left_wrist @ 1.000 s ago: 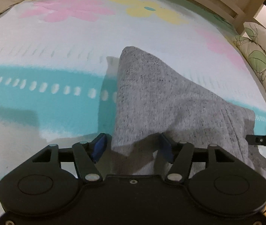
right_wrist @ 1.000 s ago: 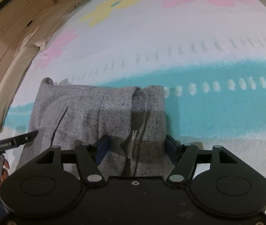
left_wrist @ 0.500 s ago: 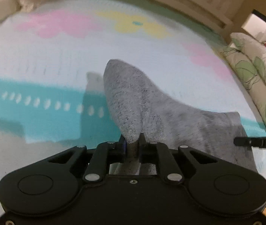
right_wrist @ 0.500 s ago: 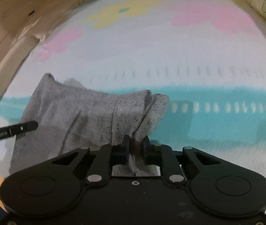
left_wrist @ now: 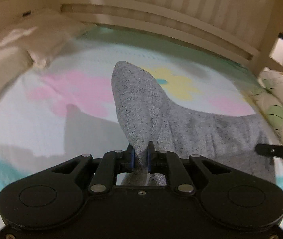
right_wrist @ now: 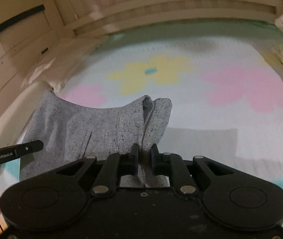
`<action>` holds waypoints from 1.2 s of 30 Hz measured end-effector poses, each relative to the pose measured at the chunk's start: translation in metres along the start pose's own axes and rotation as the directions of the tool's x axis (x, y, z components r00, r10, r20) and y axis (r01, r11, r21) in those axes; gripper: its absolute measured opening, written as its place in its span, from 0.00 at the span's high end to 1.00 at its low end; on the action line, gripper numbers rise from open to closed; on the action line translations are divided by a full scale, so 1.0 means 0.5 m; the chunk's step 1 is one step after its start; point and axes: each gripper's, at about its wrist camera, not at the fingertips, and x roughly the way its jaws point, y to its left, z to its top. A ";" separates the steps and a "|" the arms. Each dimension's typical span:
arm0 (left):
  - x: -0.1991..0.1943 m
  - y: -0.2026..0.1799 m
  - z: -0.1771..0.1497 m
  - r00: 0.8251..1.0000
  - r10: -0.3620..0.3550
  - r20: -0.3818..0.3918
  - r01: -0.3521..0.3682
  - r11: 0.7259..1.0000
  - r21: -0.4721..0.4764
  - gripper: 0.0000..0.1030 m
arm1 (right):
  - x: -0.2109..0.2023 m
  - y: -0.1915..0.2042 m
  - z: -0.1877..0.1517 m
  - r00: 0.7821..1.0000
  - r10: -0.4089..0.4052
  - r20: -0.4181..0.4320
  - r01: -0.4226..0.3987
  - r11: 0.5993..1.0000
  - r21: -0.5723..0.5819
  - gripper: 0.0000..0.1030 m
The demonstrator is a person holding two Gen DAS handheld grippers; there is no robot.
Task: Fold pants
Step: 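Release the bundle and withdraw both grippers upward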
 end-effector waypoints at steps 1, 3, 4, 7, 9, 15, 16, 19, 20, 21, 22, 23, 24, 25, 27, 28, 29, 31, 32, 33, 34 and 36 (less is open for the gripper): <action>0.021 0.007 0.020 1.000 0.020 0.002 -0.020 1.000 0.006 0.86 | 0.019 0.004 0.017 1.000 0.002 0.008 -0.002 1.000 0.006 0.88; 0.064 0.019 0.047 0.999 0.045 0.001 -0.045 0.999 0.006 0.86 | 0.065 0.015 0.049 1.000 -0.001 0.019 0.001 1.000 0.004 0.88; 0.084 0.025 0.052 0.999 0.054 -0.002 -0.054 0.999 0.001 0.86 | 0.087 0.020 0.060 1.000 -0.008 0.022 0.008 1.000 0.002 0.88; 0.160 0.043 0.047 0.994 0.104 -0.040 -0.105 0.994 -0.004 0.81 | 0.165 0.031 0.081 0.999 -0.039 0.017 0.040 0.999 -0.022 0.87; 0.212 0.061 0.039 0.976 0.192 -0.100 -0.192 0.981 0.010 0.75 | 0.212 0.027 0.087 0.993 -0.120 0.008 0.121 0.992 -0.041 0.80; 0.218 0.091 0.037 0.954 0.279 -0.111 -0.283 0.959 -0.017 0.82 | 0.254 0.001 0.079 0.949 -0.315 -0.016 0.314 0.949 -0.031 0.78; 0.208 0.088 0.039 0.956 0.274 -0.102 -0.277 0.961 -0.018 0.82 | 0.250 0.000 0.080 0.951 -0.309 -0.020 0.308 0.951 -0.019 0.78; 0.160 0.060 0.043 0.961 0.268 -0.072 -0.269 0.963 -0.015 0.82 | 0.229 0.011 0.084 0.965 -0.262 -0.029 0.262 0.965 -0.007 0.78; 0.142 0.051 0.044 0.963 0.261 -0.067 -0.263 0.965 -0.017 0.82 | 0.216 0.018 0.085 0.969 -0.244 -0.031 0.244 0.970 -0.004 0.78; 0.122 0.043 0.045 0.966 0.253 -0.060 -0.255 0.967 -0.020 0.82 | 0.203 0.026 0.085 0.973 -0.229 -0.030 0.229 0.973 0.000 0.77; 0.103 0.033 0.048 0.969 0.244 -0.047 -0.245 0.969 -0.021 0.80 | 0.185 0.031 0.080 0.977 -0.213 -0.028 0.214 0.977 0.007 0.77; 0.081 0.022 0.050 0.970 0.239 -0.035 -0.240 0.971 -0.019 0.76 | 0.168 0.041 0.076 0.980 -0.196 -0.028 0.197 0.980 0.013 0.77; 0.060 0.008 0.052 0.972 0.236 -0.025 -0.236 0.972 -0.011 0.74 | 0.162 0.051 0.075 0.984 -0.177 -0.030 0.178 0.984 0.016 0.77; 0.042 -0.003 0.056 0.972 0.232 -0.018 -0.232 0.973 -0.003 0.74 | 0.154 0.064 0.079 0.987 -0.158 -0.031 0.159 0.987 0.019 0.77; 0.001 -0.021 0.054 0.976 0.216 -0.006 -0.216 0.976 0.007 0.74 | 0.117 0.088 0.075 0.993 -0.117 -0.031 0.118 0.993 0.027 0.76; -0.021 -0.029 0.052 0.978 0.207 0.003 -0.207 0.978 0.011 0.73 | 0.101 0.100 0.072 0.994 -0.098 -0.036 0.099 0.995 0.026 0.76; -0.038 -0.035 0.051 0.979 0.204 0.010 -0.204 0.979 0.013 0.71 | 0.083 0.114 0.067 0.996 -0.083 -0.043 0.084 0.996 0.021 0.76; -0.070 -0.044 0.047 0.981 0.195 0.015 -0.195 0.981 0.022 0.65 | 0.054 0.138 0.056 0.996 -0.067 -0.055 0.068 0.998 0.008 0.75; -0.085 -0.049 0.044 0.982 0.189 0.021 -0.189 0.982 0.021 0.63 | 0.040 0.149 0.050 0.996 -0.060 -0.063 0.060 0.998 0.001 0.75; -0.100 -0.052 0.041 0.982 0.188 0.030 -0.188 0.982 0.015 0.63 | 0.026 0.159 0.042 0.996 -0.058 -0.070 0.057 0.998 -0.004 0.75; -0.110 -0.053 0.038 0.981 0.192 0.038 -0.193 0.981 0.009 0.63 | 0.018 0.163 0.033 0.996 -0.056 -0.075 0.056 0.998 -0.006 0.74; -0.126 -0.055 0.031 0.979 0.198 0.053 -0.199 0.980 0.005 0.63 | -0.009 0.179 0.010 0.995 -0.048 -0.082 0.048 0.999 -0.002 0.74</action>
